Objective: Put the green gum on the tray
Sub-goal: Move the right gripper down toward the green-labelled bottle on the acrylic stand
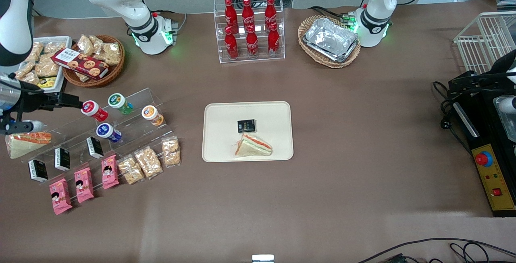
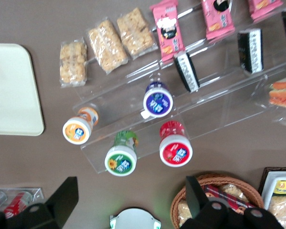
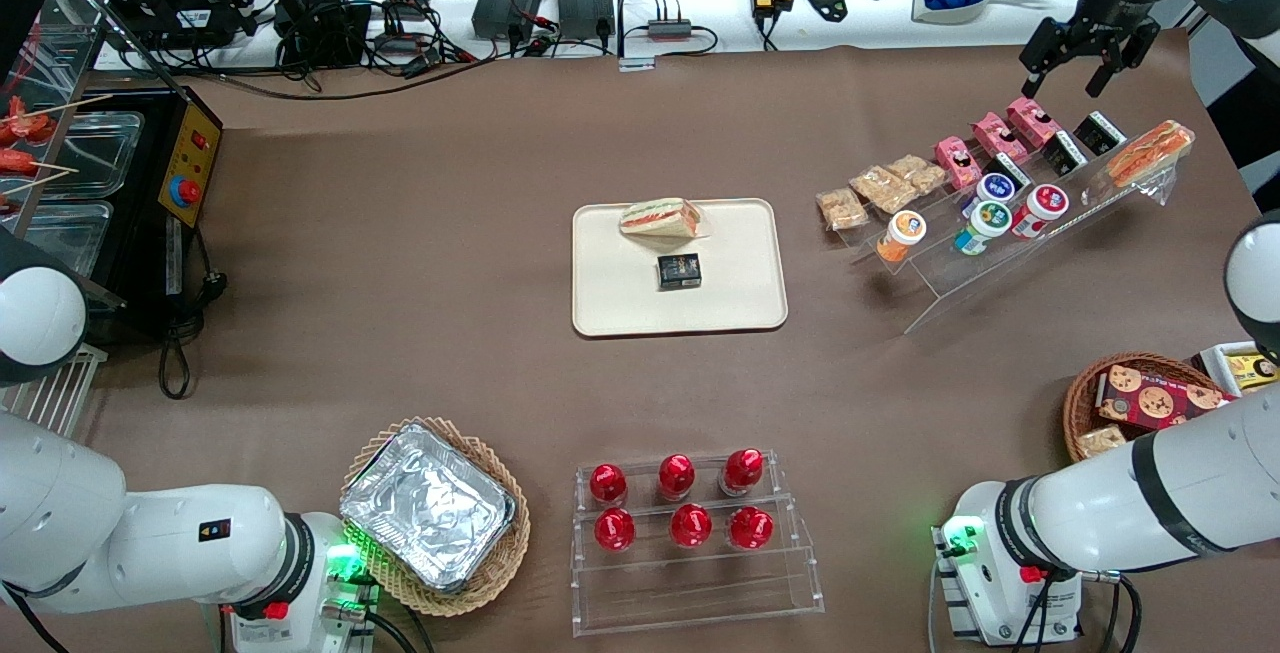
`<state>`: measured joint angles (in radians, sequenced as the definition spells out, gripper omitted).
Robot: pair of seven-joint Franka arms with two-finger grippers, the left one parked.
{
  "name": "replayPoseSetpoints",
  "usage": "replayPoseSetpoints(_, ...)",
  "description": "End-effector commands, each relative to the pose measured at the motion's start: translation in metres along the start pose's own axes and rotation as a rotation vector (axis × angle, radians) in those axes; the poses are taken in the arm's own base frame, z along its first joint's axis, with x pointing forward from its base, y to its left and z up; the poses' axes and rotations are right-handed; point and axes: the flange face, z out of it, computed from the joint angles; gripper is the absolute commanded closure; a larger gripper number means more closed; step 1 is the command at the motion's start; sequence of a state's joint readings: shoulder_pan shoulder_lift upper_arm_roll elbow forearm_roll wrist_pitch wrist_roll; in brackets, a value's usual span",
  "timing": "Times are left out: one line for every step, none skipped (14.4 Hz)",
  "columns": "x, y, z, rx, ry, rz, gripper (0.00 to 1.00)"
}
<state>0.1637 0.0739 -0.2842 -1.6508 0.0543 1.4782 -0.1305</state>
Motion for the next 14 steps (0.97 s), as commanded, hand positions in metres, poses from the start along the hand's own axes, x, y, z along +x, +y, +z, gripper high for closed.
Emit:
replayPoseSetpoints(-0.055,-0.003,0.022,0.058,0.066,-0.016,0.0)
replayPoseSetpoints(-0.063,-0.003,0.031,0.064,0.091,-0.01,0.0)
replayPoseSetpoints(-0.067,-0.004,0.041,0.068,0.104,-0.009,0.0)
replayPoseSetpoints(-0.069,-0.006,0.053,0.069,0.111,-0.007,0.0)
replayPoseSetpoints(-0.068,-0.011,0.064,0.066,0.124,-0.012,0.0)
replayPoseSetpoints(-0.067,-0.017,0.075,0.061,0.14,-0.021,0.0)
replayPoseSetpoints(-0.066,-0.018,0.087,0.059,0.146,-0.021,0.0)
replayPoseSetpoints(-0.065,-0.018,0.097,0.057,0.152,-0.02,0.0)
replayPoseSetpoints(-0.064,-0.017,0.107,0.057,0.154,-0.017,0.0)
replayPoseSetpoints(-0.063,-0.018,0.118,0.056,0.151,-0.016,0.0)
replayPoseSetpoints(-0.062,-0.018,0.129,0.054,0.152,-0.014,0.0)
replayPoseSetpoints(-0.06,-0.017,0.138,0.052,0.151,-0.012,0.0)
replayPoseSetpoints(-0.06,-0.018,0.145,0.051,0.15,-0.011,0.0)
replayPoseSetpoints(-0.06,-0.019,0.149,0.049,0.158,-0.006,0.0)
